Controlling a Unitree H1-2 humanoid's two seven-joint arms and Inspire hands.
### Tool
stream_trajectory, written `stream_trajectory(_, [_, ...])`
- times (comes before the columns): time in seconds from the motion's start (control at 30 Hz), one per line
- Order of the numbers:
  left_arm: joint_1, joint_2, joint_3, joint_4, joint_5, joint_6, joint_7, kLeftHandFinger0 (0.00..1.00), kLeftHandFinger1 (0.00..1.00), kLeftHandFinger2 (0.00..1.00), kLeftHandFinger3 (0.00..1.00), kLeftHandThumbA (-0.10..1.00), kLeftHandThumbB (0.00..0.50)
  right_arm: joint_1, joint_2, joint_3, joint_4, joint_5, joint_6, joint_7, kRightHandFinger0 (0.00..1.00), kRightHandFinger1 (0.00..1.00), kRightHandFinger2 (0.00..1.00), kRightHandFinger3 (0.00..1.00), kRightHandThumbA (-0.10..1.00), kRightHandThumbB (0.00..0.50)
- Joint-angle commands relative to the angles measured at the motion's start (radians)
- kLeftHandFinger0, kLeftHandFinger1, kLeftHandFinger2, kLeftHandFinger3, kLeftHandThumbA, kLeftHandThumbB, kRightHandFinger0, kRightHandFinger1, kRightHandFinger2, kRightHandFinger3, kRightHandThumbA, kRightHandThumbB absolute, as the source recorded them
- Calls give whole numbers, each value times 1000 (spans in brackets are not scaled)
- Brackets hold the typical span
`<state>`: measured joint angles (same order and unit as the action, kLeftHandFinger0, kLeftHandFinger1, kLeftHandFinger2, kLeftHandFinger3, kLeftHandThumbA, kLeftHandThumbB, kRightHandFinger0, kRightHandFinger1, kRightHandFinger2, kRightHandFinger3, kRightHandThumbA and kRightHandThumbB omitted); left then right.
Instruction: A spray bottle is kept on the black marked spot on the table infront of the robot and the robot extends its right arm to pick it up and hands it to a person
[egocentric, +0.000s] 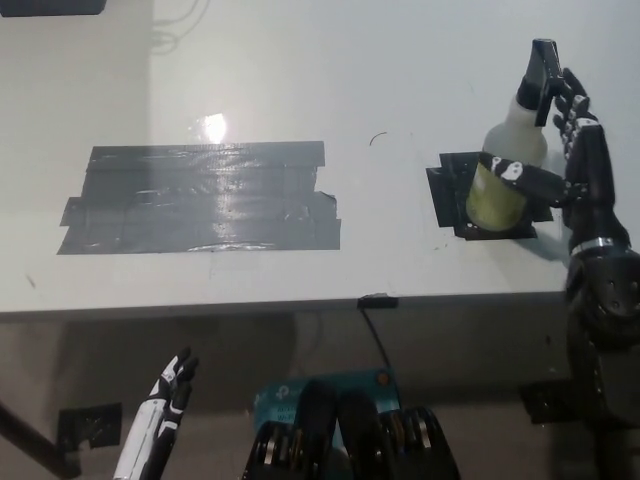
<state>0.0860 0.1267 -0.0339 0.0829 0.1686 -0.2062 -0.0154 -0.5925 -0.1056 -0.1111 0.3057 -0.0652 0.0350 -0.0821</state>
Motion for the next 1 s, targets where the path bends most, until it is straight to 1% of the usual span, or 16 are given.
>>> stream_trajectory(0.0, [-5,0,9,-18,-1,-25,17,1000,1000,1000,1000,1000,283,-73,2,14,51,-15,-38,-25,1000,1000,1000,1000,1000,391])
stream_trajectory(0.03, [-6,0,9,-17,3,-29,19,1000,1000,1000,1000,1000,278,-76,2,17,61,-14,-37,-24,1000,1000,1000,1000,1000,403])
stream_trajectory(0.07, [-7,1,10,-10,6,-41,23,1000,1000,1000,1000,1000,279,-77,2,25,71,-18,-22,-18,1000,1000,1000,1000,1000,432])
stream_trajectory(0.23, [4,-2,8,-14,-3,-44,16,1000,1000,1000,1000,1000,281,-70,-1,41,116,-32,-34,-25,1000,1000,1000,1000,1000,469])
stream_trajectory(0.37, [6,-4,11,-14,-6,-43,18,1000,1000,1000,1000,1000,281,-91,-13,29,249,-21,-48,-36,1000,1000,1000,1000,975,500])
stream_trajectory(0.43, [3,-3,11,-10,-5,-46,18,1000,1000,1000,1000,1000,281,-110,-18,19,320,-5,-66,-37,1000,1000,1000,1000,941,500])
stream_trajectory(0.6, [7,-5,10,-9,-21,-46,9,1000,1000,1000,1000,1000,287,-127,-25,0,411,15,-113,-38,1000,1000,1000,1000,911,492])
stream_trajectory(0.63, [6,-4,9,-8,-16,-47,10,1000,1000,1000,1000,1000,287,-135,-23,-5,425,18,-121,-47,1000,1000,1000,1000,895,497])
stream_trajectory(0.7, [9,-9,4,-8,-11,-50,12,1000,1000,1000,1000,1000,284,-138,-19,-16,430,22,-144,-64,1000,1000,1000,1000,842,483])
stream_trajectory(0.73, [4,-8,5,-6,-12,-47,11,1000,1000,1000,1000,1000,285,-153,-11,-33,454,39,-180,-75,1000,1000,1000,1000,750,471])
stream_trajectory(0.8, [17,-9,3,-13,-8,-47,12,1000,1000,1000,1000,1000,284,-149,14,-58,440,55,-216,-103,1000,1000,1000,1000,621,432])
stream_trajectory(0.83, [16,-9,6,-9,-7,-52,16,1000,1000,1000,1000,1000,283,-153,19,-53,426,38,-216,-120,888,878,987,1000,607,426])
stream_trajectory(0.87, [23,-12,5,-11,-7,-52,16,1000,1000,1000,1000,1000,284,-144,28,-52,389,25,-218,-137,687,704,854,1000,568,420])
stream_trajectory(0.9, [26,-13,4,-13,-6,-51,16,1000,1000,1000,1000,1000,283,-140,36,-60,371,34,-227,-138,522,549,719,1000,527,416])
stream_trajectory(0.93, [27,-14,4,-14,-9,-48,15,1000,1000,1000,1000,1000,289,-137,47,-70,349,48,-238,-138,361,449,628,877,490,419])
stream_trajectory(0.97, [24,-13,6,-14,-14,-47,13,1000,1000,1000,1000,1000,291,-140,60,-76,326,55,-246,-147,281,409,570,715,475,440])
